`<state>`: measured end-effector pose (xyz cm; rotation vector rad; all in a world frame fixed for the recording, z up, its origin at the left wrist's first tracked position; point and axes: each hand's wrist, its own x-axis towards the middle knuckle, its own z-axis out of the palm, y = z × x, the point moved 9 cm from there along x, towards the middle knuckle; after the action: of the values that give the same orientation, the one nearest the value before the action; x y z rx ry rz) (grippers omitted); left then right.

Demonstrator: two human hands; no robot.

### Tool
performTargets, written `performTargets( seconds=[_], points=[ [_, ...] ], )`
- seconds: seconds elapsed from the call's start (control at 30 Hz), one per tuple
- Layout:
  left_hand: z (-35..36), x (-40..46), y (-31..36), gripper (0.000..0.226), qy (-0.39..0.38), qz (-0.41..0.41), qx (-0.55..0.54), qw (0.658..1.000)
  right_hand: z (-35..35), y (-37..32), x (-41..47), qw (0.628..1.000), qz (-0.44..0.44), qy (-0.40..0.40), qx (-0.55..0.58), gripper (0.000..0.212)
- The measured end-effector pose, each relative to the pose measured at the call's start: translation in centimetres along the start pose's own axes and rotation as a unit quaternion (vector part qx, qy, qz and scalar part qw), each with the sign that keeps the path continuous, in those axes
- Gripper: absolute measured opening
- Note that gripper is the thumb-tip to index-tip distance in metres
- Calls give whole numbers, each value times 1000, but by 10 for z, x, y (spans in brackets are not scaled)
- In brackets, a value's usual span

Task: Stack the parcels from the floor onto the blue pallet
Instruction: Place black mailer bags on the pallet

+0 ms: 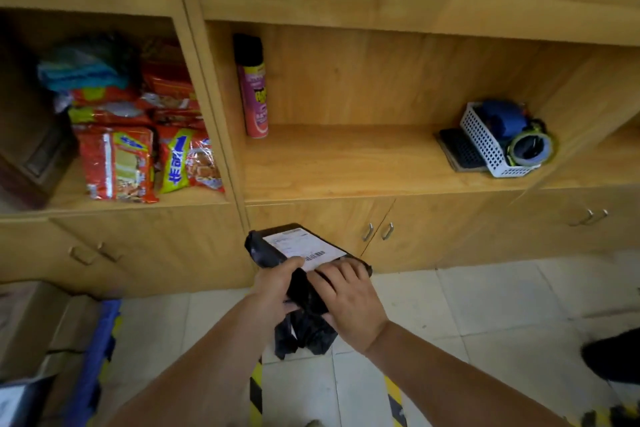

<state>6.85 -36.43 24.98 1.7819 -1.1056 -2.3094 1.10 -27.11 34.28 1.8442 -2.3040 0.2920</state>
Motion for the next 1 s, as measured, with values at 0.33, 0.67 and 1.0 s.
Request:
performTargets(
  seconds=[0.33, 0.67, 1.0],
  points=[
    [-143, -72, 45, 24, 10, 140, -53, 989, -16, -81, 66, 988, 56, -97, 109, 75],
    [-344, -172, 28, 43, 76, 186, -177, 964, -15, -294, 117, 958, 66, -225, 163, 101],
    [-563, -234, -40, 49, 217, 183, -228, 931, 3, -547, 135, 923, 16, -339, 178, 110]
  ],
)
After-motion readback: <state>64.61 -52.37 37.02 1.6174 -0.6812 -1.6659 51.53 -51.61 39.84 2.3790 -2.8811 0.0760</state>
